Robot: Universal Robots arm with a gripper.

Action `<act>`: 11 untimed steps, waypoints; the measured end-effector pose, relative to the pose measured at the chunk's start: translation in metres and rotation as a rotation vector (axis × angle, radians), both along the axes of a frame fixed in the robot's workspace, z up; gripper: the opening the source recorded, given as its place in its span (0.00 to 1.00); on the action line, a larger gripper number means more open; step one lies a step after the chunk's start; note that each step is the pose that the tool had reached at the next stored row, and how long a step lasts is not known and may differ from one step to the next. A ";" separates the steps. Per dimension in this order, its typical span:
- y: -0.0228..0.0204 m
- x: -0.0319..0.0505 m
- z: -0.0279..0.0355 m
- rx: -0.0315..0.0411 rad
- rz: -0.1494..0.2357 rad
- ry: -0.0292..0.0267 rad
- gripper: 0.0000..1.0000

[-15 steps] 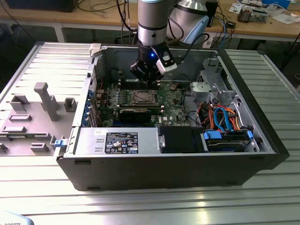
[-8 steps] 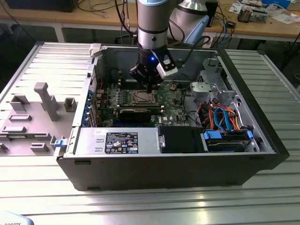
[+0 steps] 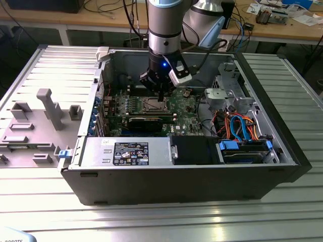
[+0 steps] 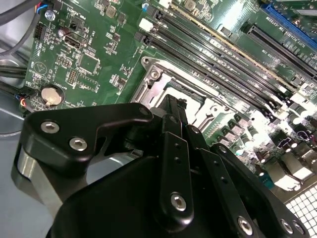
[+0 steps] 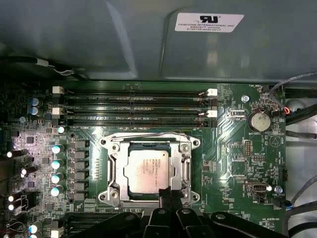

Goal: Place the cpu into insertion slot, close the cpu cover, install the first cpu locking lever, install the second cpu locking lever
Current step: 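Install the second cpu locking lever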

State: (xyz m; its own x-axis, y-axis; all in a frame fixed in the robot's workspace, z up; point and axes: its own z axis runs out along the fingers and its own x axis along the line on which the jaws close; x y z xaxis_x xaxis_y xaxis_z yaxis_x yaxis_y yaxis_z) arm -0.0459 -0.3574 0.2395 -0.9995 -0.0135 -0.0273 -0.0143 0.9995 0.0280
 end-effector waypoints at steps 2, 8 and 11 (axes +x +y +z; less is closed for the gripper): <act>0.0000 0.0001 0.0000 0.0000 0.000 0.0001 0.11; -0.0001 0.0002 0.0000 0.0001 0.000 0.0023 0.11; -0.0002 0.0001 0.0001 0.0005 0.000 0.0154 0.11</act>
